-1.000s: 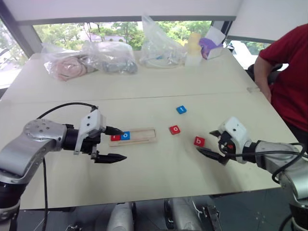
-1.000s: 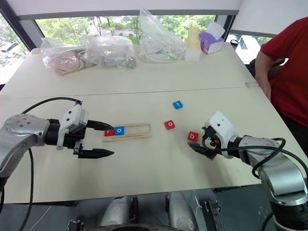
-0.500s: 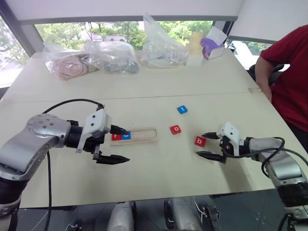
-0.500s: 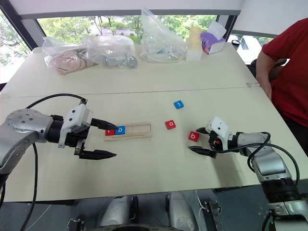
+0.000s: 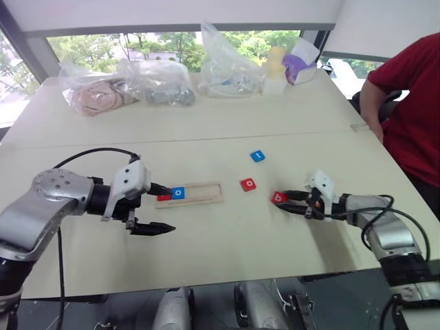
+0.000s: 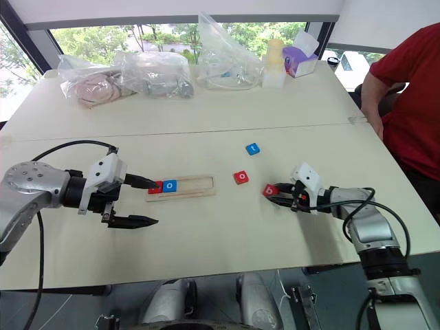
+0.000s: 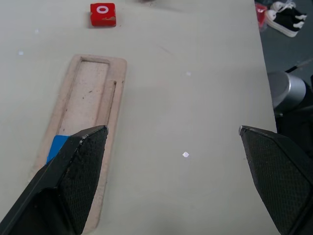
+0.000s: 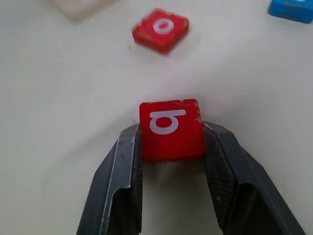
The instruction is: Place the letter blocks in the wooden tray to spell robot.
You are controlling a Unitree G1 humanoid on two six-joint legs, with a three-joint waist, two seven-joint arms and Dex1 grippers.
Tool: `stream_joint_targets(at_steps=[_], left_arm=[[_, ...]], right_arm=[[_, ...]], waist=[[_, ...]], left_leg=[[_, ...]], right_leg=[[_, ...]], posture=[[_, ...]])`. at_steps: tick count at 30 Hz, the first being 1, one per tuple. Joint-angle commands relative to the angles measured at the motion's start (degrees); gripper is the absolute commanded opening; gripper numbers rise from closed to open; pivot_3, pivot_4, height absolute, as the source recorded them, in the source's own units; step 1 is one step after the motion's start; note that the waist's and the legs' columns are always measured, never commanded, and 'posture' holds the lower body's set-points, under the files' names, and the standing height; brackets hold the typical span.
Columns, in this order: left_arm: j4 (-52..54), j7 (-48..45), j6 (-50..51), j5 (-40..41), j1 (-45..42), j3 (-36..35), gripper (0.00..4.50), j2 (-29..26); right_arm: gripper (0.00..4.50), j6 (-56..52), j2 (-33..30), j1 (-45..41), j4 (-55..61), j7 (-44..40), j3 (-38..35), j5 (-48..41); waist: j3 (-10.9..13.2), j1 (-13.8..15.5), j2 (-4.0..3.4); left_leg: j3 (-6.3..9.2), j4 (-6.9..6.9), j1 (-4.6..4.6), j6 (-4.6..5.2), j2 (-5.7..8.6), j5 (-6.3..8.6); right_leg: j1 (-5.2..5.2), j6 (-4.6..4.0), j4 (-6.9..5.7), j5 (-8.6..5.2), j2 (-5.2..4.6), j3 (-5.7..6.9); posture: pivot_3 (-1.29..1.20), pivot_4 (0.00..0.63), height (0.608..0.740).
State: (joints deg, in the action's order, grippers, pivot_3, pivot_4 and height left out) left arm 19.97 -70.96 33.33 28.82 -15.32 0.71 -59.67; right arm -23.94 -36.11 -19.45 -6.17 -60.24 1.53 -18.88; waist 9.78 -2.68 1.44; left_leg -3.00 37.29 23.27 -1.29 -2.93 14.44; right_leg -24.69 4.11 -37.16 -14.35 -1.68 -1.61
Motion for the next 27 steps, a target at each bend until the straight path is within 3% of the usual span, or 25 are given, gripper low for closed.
stream_joint_targets(at_steps=[1,5,12,20,27], left_arm=[[-5.5,0.1,-3.3,-3.0,0.3,-4.7,4.50,-3.0],[-10.2,0.1,-4.9,-3.7,3.0,-8.6,4.50,-4.6],[-7.9,3.0,-2.8,-1.9,12.5,-15.7,4.50,-2.6],[-0.2,7.2,0.9,-0.1,19.0,-19.5,4.50,-0.1],[0.8,9.0,2.1,0.2,18.1,-19.2,4.50,0.2]], right_arm=[[1.13,-7.7,4.4,-8.6,9.6,4.4,2.7,-2.3],[1.13,-9.7,12.0,-18.4,6.8,9.6,11.7,4.3],[1.13,0.9,19.5,-24.2,-4.1,2.9,22.2,9.4],[1.13,9.1,22.9,-26.5,-14.5,-1.7,24.1,12.2],[1.13,15.3,24.5,-29.4,-23.6,-3.5,23.7,15.4]], waist=[[0.0,-0.2,-0.03],[0.0,0.1,-0.03],[0.0,1.0,0.01],[0.0,1.6,0.02],[0.0,1.5,0.02]], left_leg=[[0.02,0.00,-0.01,-0.01,0.00,0.00],[0.27,-0.08,-0.02,-0.01,-0.02,-0.01],[0.16,-0.12,0.41,-0.01,0.06,-0.01],[0.13,-0.02,0.37,-0.07,0.03,-0.04],[0.12,-0.06,0.15,-0.07,0.00,-0.04]], right_leg=[[-0.07,-0.04,-0.07,0.04,0.09,-0.05],[-0.21,-0.26,-0.19,0.05,0.28,-0.02],[-0.50,-0.06,-0.10,0.10,0.01,0.05],[-0.49,-0.24,-0.13,0.01,0.04,0.05],[-0.36,-0.25,-0.21,0.02,0.09,0.04]], posture=[[0.00,0.150,0.738],[0.00,0.150,0.738],[0.00,0.150,0.738],[0.00,0.150,0.738],[0.00,0.150,0.738]])
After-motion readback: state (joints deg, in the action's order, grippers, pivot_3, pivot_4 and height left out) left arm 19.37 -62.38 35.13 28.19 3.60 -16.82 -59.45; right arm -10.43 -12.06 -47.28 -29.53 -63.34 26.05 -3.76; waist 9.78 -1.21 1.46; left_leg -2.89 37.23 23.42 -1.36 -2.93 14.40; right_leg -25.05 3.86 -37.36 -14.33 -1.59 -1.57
